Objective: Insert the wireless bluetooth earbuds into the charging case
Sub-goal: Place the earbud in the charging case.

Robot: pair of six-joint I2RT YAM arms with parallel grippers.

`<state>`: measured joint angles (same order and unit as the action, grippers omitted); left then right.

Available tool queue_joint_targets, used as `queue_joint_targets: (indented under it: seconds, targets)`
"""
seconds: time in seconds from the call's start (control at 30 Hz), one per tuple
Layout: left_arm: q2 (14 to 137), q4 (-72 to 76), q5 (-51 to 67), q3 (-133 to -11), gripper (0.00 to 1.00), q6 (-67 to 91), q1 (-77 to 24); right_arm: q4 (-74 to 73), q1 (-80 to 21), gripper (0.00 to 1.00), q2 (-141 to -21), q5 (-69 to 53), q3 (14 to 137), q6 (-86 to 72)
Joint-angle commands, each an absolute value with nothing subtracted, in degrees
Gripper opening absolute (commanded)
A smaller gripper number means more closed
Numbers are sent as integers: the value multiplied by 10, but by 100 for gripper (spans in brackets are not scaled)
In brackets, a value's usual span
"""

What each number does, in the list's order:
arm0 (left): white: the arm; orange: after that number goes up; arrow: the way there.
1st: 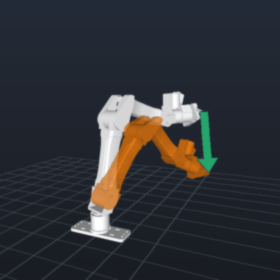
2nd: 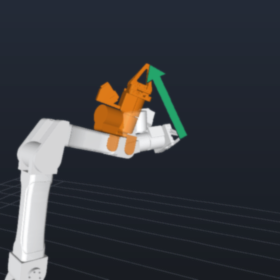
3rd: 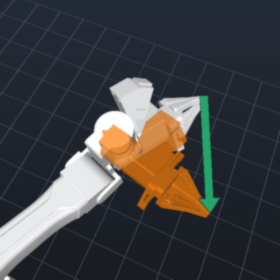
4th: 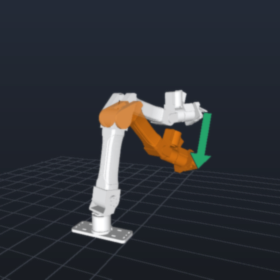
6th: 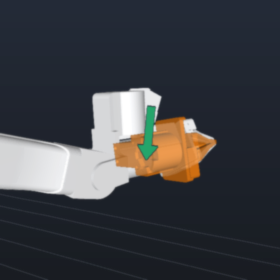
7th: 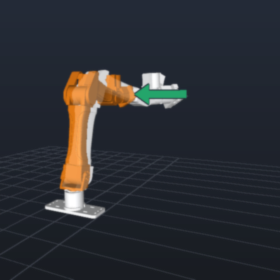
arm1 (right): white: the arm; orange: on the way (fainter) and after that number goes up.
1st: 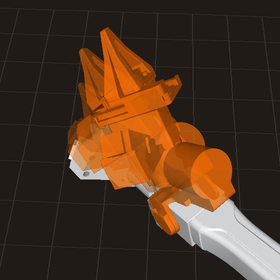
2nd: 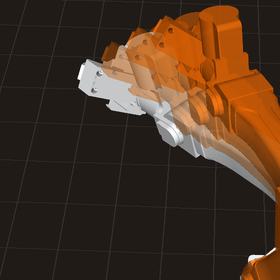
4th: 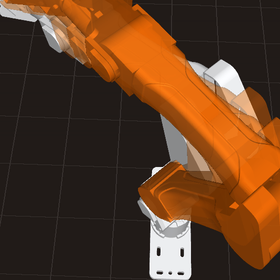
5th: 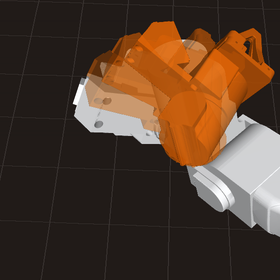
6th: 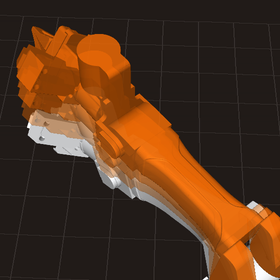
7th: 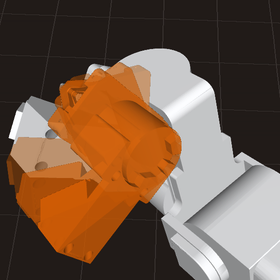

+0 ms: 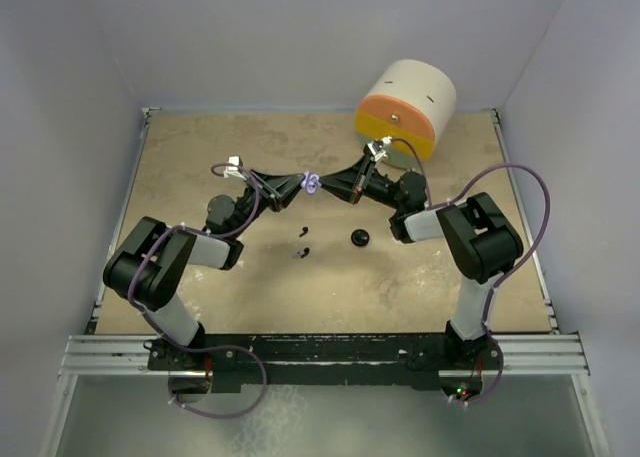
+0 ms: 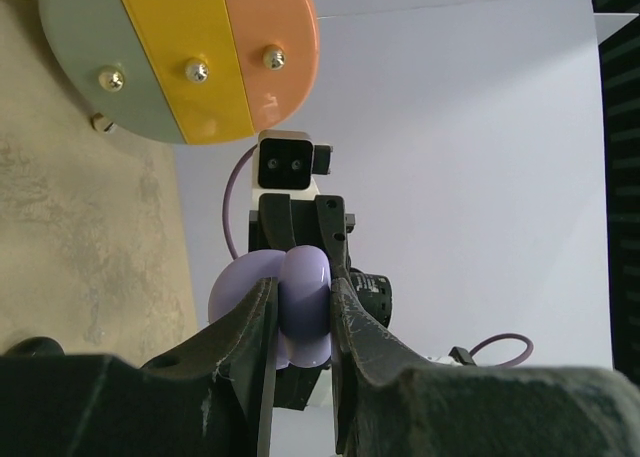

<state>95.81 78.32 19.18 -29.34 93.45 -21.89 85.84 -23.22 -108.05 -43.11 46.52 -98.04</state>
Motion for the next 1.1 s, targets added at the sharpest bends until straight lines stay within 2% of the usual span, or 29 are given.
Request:
queue_joint_targets:
  seconds: [0.0, 0.77, 1.07]
  targets:
    - [942, 812, 199, -291, 0, 927, -221, 904, -229, 0, -1090, -440, 464, -987]
    - [949, 819, 207, -303, 0, 932, -221, 903, -229, 0, -1096, -440, 461, -988]
    - [943, 810, 207, -301, 0, 928, -221, 901, -228, 8, -1096, -442, 461, -986]
